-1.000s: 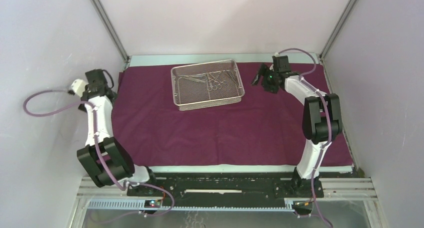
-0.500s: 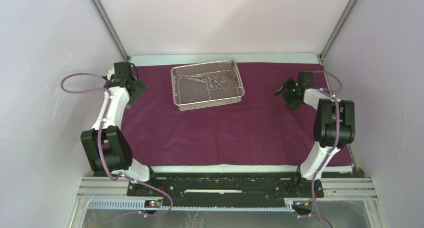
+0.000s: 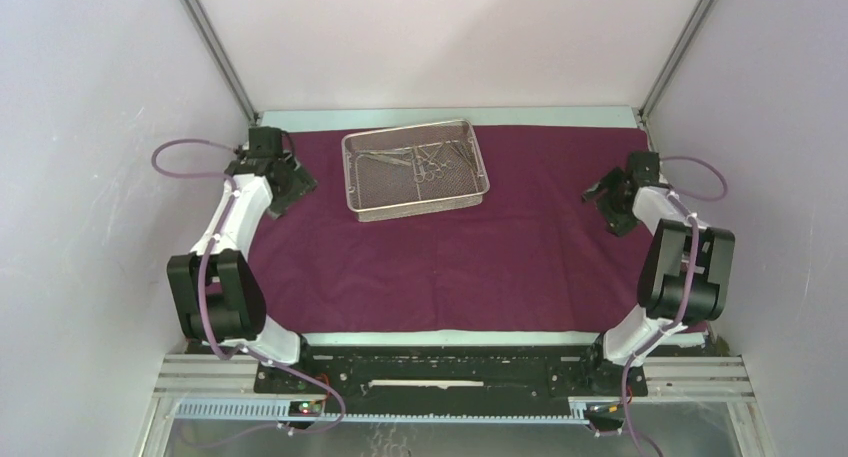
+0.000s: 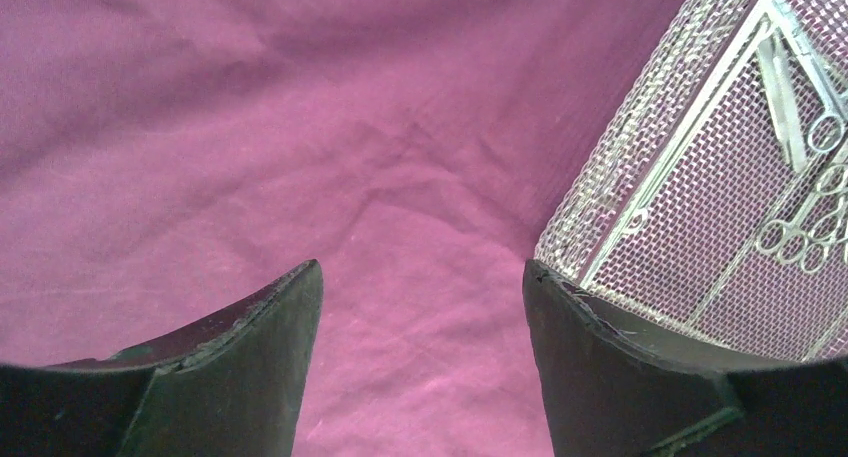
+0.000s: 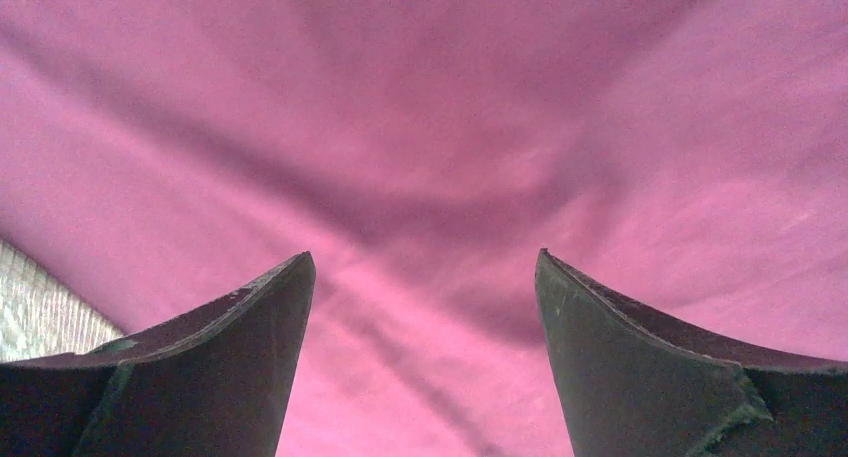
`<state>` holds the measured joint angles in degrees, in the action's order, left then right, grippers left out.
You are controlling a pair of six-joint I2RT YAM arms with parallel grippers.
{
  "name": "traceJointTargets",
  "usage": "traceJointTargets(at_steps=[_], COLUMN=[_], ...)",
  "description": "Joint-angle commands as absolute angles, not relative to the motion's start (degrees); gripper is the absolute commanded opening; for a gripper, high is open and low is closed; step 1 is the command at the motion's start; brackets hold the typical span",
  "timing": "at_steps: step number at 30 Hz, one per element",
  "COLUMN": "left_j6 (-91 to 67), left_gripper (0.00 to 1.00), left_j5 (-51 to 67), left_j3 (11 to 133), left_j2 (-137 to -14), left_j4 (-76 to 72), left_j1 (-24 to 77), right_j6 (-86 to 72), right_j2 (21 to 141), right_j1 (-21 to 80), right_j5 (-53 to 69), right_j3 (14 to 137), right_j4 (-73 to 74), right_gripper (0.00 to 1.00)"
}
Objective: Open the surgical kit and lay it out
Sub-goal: Move the container from the surgical kit.
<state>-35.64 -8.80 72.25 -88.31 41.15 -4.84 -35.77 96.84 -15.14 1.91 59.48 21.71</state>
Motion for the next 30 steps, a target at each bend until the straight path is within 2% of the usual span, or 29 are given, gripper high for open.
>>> traceJointTargets(at_steps=[1, 7, 14, 23, 30], left_j6=[-37.54, -40.87, -40.78, -41.63, -44.18], left_gripper=[0.78, 0.77, 0.75, 0.66, 0.61], left_j5=[-7.05, -1.87, -0.44, 0.91, 0.18], left_j3=[67.24, 57.69, 52.03, 45.2, 39.56], left_j2=[-83.22, -80.73, -78.75, -72.91, -69.03], left_j4=[40.04, 35.11, 33.27, 33.18, 32.42], left_j1=[-5.14, -5.45, -5.36, -3.94, 2.81], right_j6=[-33.76, -33.81, -32.77, -33.78, -38.62], right_j2=[89.3, 86.98, 79.81, 73.53, 66.39], right_j1=[-8.54, -6.99, -8.33, 4.98, 19.87], right_j5=[-2.18, -2.87, -2.1, -3.71, -9.09], right_j3=[59.68, 57.9, 54.05, 50.03, 44.66], right_j4=[24.7, 27.08, 28.2, 30.02, 33.72], right_gripper=[0.9, 0.91, 0.89, 0.88, 0.87])
